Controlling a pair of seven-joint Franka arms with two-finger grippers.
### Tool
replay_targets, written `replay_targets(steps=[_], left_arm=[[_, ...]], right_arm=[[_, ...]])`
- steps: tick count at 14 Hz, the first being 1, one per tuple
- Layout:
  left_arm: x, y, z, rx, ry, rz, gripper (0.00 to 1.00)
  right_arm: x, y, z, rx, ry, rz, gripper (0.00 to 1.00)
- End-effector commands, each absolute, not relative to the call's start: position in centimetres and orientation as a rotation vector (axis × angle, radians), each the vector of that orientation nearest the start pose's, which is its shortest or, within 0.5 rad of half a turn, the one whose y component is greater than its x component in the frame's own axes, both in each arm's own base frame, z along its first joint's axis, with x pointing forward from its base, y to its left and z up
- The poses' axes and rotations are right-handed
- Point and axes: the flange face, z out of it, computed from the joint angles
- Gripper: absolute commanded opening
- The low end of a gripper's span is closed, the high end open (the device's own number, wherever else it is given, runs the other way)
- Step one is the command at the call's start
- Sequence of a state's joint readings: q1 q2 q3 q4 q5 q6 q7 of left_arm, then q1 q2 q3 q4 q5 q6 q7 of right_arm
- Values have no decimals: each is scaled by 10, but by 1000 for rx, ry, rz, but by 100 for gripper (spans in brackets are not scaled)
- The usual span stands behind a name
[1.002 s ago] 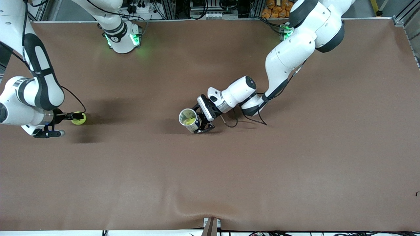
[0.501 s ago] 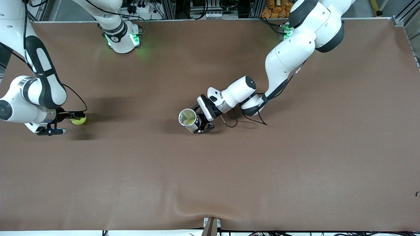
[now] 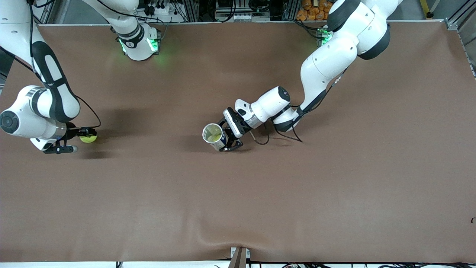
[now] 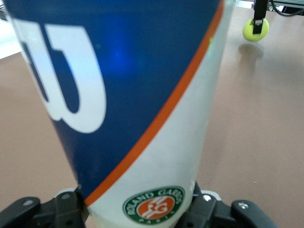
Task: Insert tennis ball vertically with right arm
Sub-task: 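Grasp the second tennis ball with the right gripper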
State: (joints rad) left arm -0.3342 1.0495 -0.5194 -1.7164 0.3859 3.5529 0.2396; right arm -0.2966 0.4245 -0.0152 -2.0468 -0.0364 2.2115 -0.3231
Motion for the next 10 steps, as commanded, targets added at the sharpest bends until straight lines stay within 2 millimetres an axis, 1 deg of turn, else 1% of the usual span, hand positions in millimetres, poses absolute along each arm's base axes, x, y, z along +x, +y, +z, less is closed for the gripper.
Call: replay_targets(steps=[1, 3, 4, 5, 7, 8, 10], left_arm=[[480, -501, 149, 2042, -1187, 1057, 76], [480, -501, 149, 2042, -1187, 1057, 76], [480, -501, 149, 2043, -1187, 1056, 76], [481, -500, 149, 2043, -1185, 1058, 77], [481, -499, 149, 2044, -1186, 1057, 79], [480, -499, 148, 2043, -1188, 1056, 80], [481, -499, 149, 2043, -1190, 1057, 80]], right_arm=[[579, -149, 275, -3020, -9, 467, 0], [608, -110, 326, -2997, 92, 497, 0], [621, -82, 351, -2974, 143, 490, 0], [629, -55, 369, -2936, 191, 487, 0], [641, 0, 397, -2850, 347, 450, 0], [646, 32, 409, -2819, 438, 442, 0], [648, 100, 434, -2792, 593, 436, 1]])
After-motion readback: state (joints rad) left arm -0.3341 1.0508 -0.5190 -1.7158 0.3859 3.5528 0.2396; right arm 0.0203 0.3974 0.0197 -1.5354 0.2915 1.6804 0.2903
